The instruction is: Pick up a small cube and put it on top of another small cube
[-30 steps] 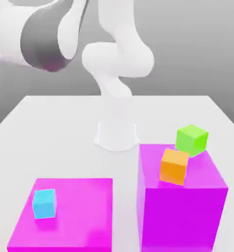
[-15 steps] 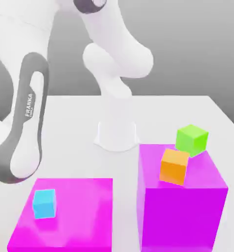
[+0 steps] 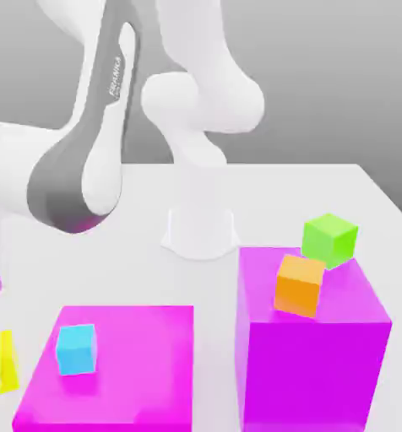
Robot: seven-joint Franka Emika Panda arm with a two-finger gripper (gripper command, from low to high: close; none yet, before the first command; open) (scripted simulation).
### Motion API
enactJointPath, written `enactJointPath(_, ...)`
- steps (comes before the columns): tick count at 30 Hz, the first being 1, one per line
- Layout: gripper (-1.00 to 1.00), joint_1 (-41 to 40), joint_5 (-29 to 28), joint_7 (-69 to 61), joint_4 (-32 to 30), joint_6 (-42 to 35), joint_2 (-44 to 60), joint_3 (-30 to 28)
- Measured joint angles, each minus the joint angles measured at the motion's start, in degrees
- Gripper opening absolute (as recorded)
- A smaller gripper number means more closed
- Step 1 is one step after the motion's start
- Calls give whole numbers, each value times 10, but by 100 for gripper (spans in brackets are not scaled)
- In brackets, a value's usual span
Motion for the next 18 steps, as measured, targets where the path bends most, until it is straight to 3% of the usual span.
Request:
enactJointPath(10,-100,181,5,-222,-26,-180,-206,99)
enactJointPath(14,-100,193,3,-244,-72,-128,-200,113)
enactJointPath(15,100,193,2,-244,-82,-112,-194,114)
enactJointPath(18,100,193,2,-244,-82,-112,-194,114)
